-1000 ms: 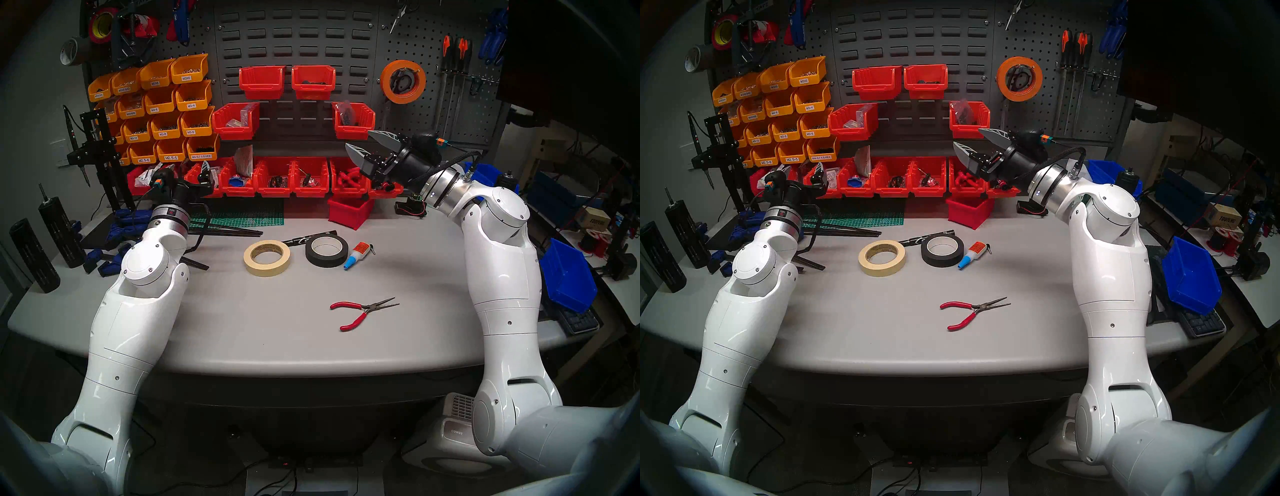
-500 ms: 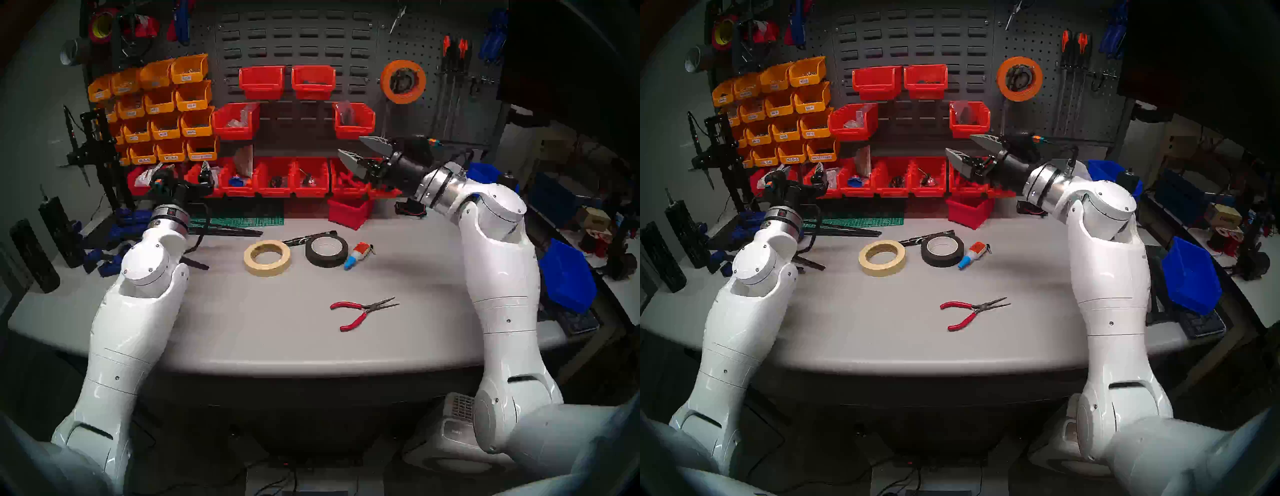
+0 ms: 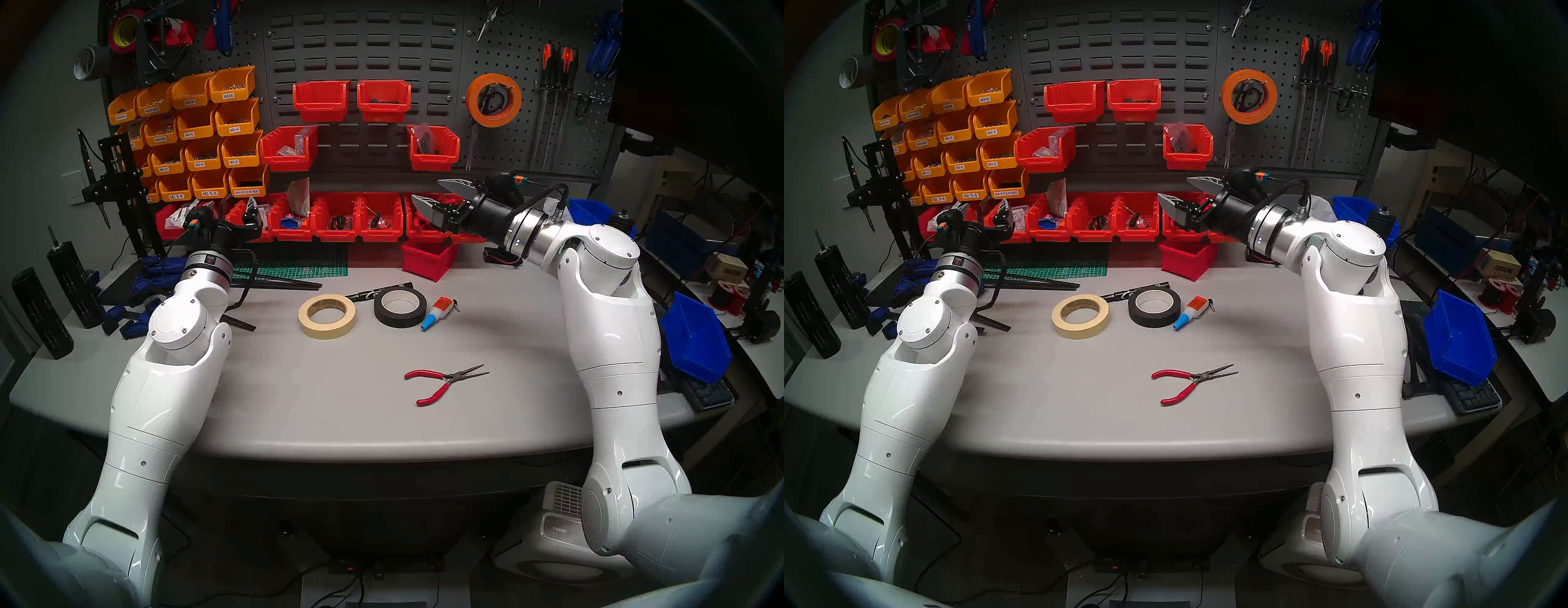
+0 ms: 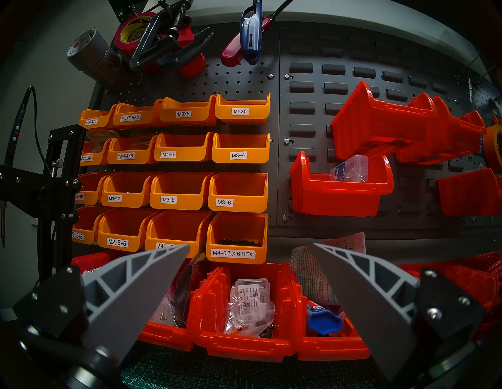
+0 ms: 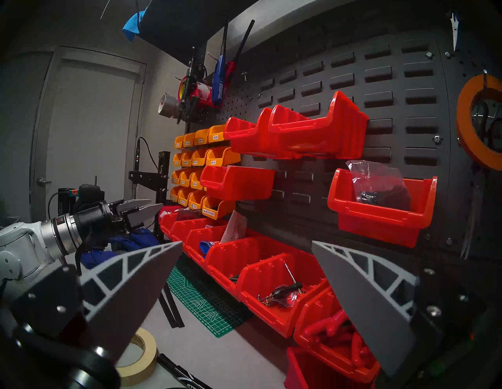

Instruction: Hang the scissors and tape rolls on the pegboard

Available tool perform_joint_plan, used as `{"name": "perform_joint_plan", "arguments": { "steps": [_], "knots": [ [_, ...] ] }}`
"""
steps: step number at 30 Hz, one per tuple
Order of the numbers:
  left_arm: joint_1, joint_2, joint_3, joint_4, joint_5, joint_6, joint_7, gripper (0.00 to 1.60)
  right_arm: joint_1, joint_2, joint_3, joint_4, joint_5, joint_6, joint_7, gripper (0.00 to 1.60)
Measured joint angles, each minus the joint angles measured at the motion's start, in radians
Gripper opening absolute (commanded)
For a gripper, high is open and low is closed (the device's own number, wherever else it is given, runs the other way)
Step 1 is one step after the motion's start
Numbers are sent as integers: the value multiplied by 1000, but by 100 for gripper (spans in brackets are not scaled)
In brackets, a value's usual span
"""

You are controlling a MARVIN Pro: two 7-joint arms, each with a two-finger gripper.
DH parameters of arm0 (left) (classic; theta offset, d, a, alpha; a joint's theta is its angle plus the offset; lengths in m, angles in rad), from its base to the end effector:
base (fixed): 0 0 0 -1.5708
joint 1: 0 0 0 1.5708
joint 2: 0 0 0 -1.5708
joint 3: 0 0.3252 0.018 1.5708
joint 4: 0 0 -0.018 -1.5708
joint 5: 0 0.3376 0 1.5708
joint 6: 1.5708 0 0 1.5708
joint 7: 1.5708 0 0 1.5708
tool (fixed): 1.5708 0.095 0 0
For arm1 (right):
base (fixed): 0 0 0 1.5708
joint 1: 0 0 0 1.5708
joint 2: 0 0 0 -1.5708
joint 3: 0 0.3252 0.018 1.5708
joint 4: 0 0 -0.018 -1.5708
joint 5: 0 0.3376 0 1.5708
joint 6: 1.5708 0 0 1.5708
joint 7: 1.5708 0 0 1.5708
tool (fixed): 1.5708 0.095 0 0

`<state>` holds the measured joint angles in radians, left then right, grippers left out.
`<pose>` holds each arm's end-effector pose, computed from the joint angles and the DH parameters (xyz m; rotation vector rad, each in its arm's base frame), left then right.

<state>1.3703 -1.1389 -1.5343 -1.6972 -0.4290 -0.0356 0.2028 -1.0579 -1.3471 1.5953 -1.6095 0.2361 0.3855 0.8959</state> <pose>0.4924 0.1251 -0.1711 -1.7815 -0.1531 -2.5068 0.5261 -0.0082 -0.0927 -1.5518 -0.8654 -1.8570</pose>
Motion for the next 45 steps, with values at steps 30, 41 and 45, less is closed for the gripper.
{"name": "perform_joint_plan", "arguments": {
  "steps": [30,41,45],
  "knots": [
    [0,0,0,0,0,0,0,160,-31,-14,14,13,14,56,7,160],
    [0,0,0,0,0,0,0,160,-94,-14,15,12,10,54,1,160],
    [0,0,0,0,0,0,0,160,-99,-5,13,12,9,57,14,160]
  ]
}}
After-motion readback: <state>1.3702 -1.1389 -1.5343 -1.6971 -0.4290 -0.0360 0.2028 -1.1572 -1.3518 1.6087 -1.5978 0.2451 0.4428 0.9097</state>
